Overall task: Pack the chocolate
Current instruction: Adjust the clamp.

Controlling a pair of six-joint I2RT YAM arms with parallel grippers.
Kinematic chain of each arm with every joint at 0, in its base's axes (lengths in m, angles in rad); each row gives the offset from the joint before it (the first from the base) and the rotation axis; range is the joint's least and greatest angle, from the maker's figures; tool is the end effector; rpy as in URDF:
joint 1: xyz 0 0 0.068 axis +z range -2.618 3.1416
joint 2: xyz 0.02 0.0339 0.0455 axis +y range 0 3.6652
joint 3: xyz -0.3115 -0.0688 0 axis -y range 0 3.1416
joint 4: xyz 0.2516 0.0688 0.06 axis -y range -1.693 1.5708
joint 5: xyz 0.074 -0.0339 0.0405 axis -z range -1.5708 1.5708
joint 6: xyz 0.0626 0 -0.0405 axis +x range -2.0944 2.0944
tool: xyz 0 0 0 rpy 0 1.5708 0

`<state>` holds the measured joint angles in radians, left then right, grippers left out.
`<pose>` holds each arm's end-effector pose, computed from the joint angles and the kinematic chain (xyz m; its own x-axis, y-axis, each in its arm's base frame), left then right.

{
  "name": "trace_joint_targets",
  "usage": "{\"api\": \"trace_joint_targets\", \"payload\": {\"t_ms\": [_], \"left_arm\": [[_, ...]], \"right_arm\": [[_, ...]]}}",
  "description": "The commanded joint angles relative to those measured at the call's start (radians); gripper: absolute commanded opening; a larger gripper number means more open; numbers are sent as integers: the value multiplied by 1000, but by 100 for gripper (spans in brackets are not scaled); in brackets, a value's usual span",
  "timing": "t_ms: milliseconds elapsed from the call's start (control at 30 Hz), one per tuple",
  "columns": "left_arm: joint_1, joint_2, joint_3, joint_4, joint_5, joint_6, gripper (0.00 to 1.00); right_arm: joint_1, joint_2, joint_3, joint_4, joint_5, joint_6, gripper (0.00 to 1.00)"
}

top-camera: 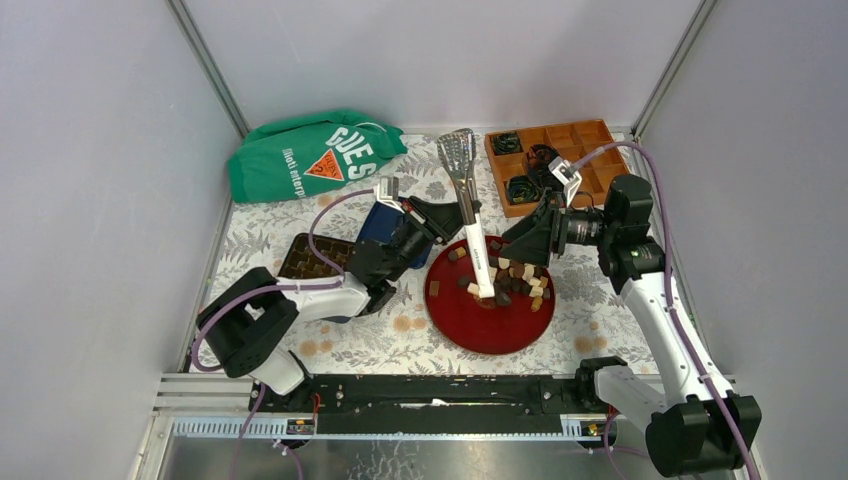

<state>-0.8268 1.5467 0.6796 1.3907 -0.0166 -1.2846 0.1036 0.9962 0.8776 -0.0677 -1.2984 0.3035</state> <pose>0.2306 -0.2490 0.3402 -0.6008 -0.7636 -0.2365 0.5298 -0.1588 -0.8331 0.1896 0.0803 0.3880 -0.4655 0.0324 -0.8845 -0.8699 0.1677 0.4639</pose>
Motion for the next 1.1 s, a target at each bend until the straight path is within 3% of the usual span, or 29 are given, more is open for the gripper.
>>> {"api": "trace_joint_targets", "payload": {"t_ms": [0, 400, 600, 667, 767, 933, 1000, 1067], "left_arm": [[-20, 34, 30, 130, -46, 31, 0], [-50, 97, 77, 165, -55, 18, 0], [-57, 111, 82, 184, -58, 2, 0], [-57, 111, 82, 184, -64, -1, 0], [-61, 119, 98, 168, -77, 7, 0], [-63, 116, 124, 102, -73, 31, 0], [-61, 113, 114, 119, -77, 31, 0], [-57, 103, 103, 122, -65, 34, 2]], "right_arm": [[36, 12, -17, 187, -3, 164, 83], [74, 68, -20, 241, 58, 229, 77], [80, 84, -25, 318, 43, 295, 67], [83, 84, -23, 326, 44, 300, 60], [99, 93, -26, 341, 45, 309, 42], [105, 105, -23, 368, 38, 339, 28], [105, 108, -21, 367, 29, 341, 13], [105, 107, -13, 365, 7, 346, 4]]}}
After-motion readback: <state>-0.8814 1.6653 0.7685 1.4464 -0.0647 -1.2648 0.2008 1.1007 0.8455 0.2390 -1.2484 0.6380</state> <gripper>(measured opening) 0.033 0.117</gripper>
